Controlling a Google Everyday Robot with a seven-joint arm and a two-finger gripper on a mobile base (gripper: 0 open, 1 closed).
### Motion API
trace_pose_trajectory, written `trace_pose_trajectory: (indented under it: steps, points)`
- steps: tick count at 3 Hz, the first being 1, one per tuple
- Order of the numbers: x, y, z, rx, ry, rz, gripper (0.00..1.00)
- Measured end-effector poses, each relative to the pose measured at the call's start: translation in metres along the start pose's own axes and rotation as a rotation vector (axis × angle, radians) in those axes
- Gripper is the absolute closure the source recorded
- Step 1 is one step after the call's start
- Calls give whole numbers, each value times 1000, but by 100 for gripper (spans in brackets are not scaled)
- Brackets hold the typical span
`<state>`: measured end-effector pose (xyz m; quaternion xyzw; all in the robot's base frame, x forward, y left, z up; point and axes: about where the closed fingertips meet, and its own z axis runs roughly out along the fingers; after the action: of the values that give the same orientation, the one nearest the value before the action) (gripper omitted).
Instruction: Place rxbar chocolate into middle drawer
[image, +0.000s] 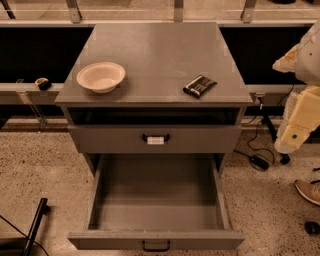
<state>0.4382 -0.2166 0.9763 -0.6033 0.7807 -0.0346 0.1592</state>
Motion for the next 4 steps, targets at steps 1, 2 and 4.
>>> trace_pose_trajectory:
  steps: [1,2,4]
  points:
    - [0,0,0,0,0,0,0]
    - [-2,-9,4,11,-15,23,0]
    - [-13,-88,38,65,-81,155,0]
